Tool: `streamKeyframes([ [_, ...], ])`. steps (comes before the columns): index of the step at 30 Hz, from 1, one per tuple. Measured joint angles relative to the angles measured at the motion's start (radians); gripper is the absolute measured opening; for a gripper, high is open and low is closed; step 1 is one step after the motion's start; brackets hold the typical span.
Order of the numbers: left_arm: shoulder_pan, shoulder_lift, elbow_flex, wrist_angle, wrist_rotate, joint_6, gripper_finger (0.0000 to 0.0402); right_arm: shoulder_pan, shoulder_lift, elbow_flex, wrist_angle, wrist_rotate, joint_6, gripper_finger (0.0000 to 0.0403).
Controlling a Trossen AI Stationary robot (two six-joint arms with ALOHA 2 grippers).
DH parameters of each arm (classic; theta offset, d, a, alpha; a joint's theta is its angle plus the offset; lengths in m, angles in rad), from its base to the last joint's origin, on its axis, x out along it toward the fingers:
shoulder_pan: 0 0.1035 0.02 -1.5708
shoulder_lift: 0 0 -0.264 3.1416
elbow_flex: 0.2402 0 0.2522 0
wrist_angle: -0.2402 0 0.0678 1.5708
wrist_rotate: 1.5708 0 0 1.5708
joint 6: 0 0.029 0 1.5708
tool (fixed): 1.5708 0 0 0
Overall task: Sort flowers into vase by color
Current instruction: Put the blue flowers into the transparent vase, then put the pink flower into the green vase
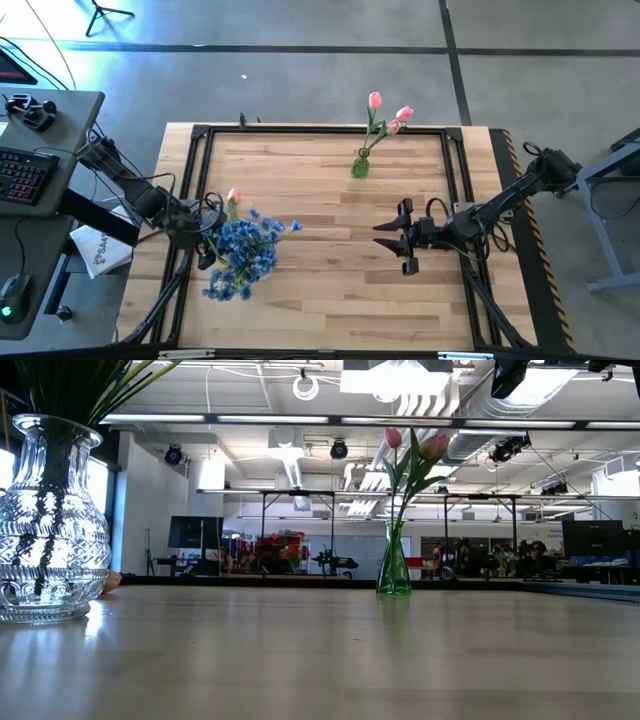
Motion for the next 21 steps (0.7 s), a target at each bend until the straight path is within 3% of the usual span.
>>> streamKeyframes([
  [6,0.000,0.000,0.037,-0.131,0.013,-0.092,0.0219,0.000,0.000,0.000,0.000,0.000,-0.002,0.0123],
  [12,0.030,0.019,0.006,-0.286,0.015,-0.395,0.0216,0.000,0.000,0.000,0.000,0.000,-0.001,0.0123],
  [16,0.053,0.044,-0.072,-0.275,0.010,-0.505,0.0216,0.000,0.000,0.000,-0.002,0.000,-0.002,0.0123],
  [21,0.107,0.088,-0.112,-0.210,-0.066,-0.566,0.0216,0.000,0.000,0.000,-0.018,0.001,-0.001,0.0123],
])
